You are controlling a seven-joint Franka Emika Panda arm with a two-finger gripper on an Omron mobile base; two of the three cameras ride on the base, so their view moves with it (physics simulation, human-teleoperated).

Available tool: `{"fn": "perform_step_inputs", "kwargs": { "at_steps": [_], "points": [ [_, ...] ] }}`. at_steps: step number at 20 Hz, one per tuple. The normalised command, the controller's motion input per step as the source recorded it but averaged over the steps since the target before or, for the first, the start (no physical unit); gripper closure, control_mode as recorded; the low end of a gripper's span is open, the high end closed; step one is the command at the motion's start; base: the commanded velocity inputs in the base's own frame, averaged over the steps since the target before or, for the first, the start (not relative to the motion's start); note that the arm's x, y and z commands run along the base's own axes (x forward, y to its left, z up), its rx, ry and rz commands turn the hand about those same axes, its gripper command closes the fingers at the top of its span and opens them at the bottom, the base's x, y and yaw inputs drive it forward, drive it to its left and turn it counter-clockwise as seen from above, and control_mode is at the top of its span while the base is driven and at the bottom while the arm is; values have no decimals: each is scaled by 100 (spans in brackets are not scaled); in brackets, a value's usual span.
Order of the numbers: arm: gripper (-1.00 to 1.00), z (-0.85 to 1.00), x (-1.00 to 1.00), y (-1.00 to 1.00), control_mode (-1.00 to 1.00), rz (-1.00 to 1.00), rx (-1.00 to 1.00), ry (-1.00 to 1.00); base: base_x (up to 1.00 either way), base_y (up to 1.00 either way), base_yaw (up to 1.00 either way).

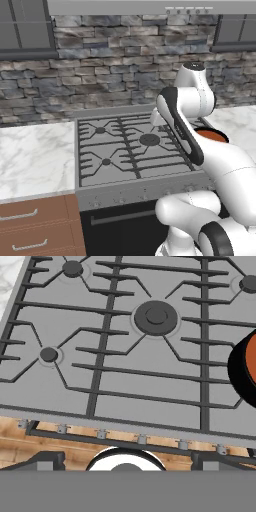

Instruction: Wait until the marinara sauce is simmered to a deep red color and then turn off the stove.

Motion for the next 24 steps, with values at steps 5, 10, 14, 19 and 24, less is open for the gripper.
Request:
{"fn": "perform_step_inputs", "kwargs": {
  "at_steps": [5,10,14,19,24],
  "points": [
    [-100,0,0,0,-100,0,0,0,0,0,0],
    [-100,0,0,0,-100,0,0,0,0,0,0],
    [-100,0,0,0,-100,0,0,0,0,0,0],
    [-100,0,0,0,-100,0,0,0,0,0,0],
    [-100,0,0,0,-100,0,0,0,0,0,0]
  ]
}}
